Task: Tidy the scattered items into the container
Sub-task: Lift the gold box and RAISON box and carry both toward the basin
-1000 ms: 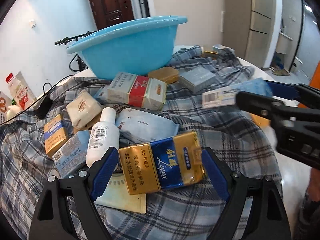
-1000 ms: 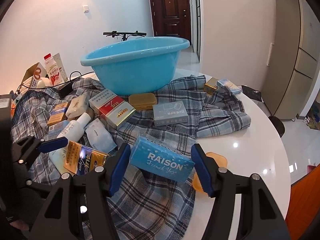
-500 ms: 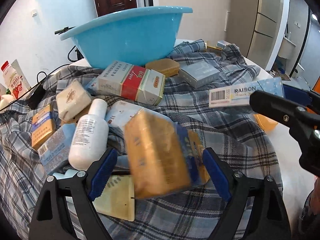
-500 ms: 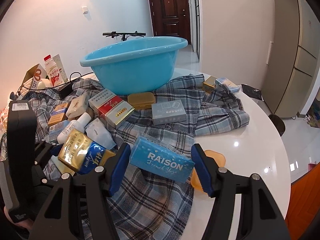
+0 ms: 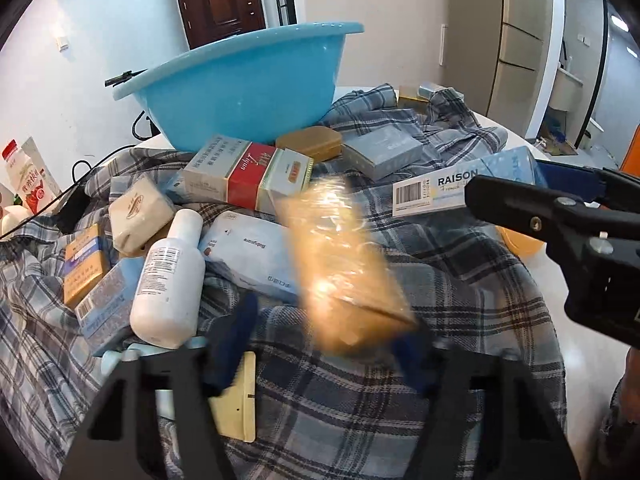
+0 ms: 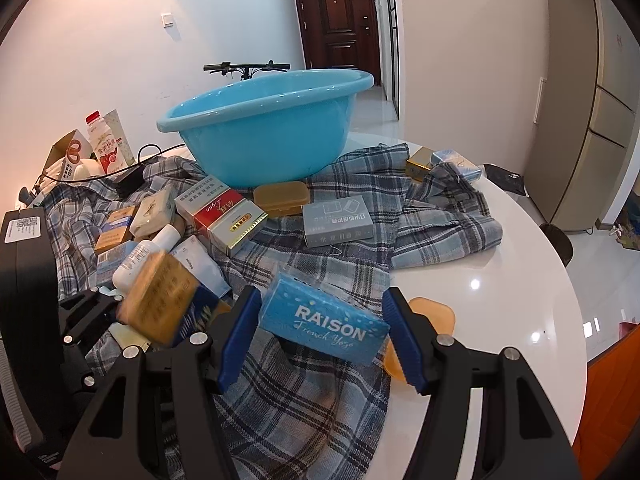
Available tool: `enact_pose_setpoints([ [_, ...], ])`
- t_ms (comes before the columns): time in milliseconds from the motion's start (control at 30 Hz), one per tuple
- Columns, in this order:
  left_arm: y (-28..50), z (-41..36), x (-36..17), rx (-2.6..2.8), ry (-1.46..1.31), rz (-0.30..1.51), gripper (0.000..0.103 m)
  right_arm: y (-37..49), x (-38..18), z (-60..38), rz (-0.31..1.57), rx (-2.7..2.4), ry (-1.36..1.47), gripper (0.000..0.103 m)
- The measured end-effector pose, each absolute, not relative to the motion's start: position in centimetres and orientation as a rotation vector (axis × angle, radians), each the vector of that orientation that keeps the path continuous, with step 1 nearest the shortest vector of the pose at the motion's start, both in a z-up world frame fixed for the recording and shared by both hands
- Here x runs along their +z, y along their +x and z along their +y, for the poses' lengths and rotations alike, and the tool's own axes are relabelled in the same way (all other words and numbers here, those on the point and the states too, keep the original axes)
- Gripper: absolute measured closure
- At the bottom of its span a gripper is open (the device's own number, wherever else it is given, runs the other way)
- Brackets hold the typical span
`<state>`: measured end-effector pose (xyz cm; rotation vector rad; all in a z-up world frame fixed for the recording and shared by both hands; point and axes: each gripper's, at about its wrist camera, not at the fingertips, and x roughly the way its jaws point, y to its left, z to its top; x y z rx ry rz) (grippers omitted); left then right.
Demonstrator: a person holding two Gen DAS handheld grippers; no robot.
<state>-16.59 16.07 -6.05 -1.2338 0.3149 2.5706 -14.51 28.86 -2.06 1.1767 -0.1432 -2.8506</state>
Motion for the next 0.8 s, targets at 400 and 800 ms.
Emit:
enact_pose_setpoints([
  [400,-15.6,15.2,-4.7,2.567,-1.22,0.258,0.076,-14.5,-2.1,28.7,-0.151,-2.851,1.187,0.041],
  [800,-14.8,13.8,-2.1,2.601,-1.162,0.207,0.083,-14.1,-0.2,28.0,-0.128,-2.885,1.126,0.043],
])
